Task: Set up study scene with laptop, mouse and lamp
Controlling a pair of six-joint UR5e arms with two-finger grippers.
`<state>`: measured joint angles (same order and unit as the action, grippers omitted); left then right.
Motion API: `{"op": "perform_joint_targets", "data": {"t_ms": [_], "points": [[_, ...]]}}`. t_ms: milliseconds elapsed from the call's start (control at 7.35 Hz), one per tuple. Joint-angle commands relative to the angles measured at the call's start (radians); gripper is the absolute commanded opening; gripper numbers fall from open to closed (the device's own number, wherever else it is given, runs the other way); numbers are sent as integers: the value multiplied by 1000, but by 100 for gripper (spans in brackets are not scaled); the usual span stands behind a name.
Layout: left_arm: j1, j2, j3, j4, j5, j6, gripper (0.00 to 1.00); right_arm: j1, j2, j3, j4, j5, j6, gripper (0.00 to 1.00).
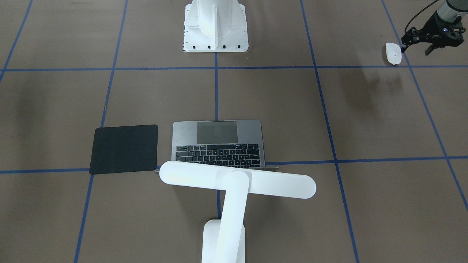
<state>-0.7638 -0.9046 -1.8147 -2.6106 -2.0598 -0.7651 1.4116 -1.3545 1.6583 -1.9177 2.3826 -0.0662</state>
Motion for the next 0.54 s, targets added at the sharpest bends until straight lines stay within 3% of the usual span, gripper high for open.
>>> {"op": "perform_joint_targets", "data": {"t_ms": [0,408], "points": [[105,-37,12,-8,58,-37,99,-8,2,15,0,-11,2,98],[185,-31,53,-23,85,-83,99,-25,3,15,0,-23,8,98]]}}
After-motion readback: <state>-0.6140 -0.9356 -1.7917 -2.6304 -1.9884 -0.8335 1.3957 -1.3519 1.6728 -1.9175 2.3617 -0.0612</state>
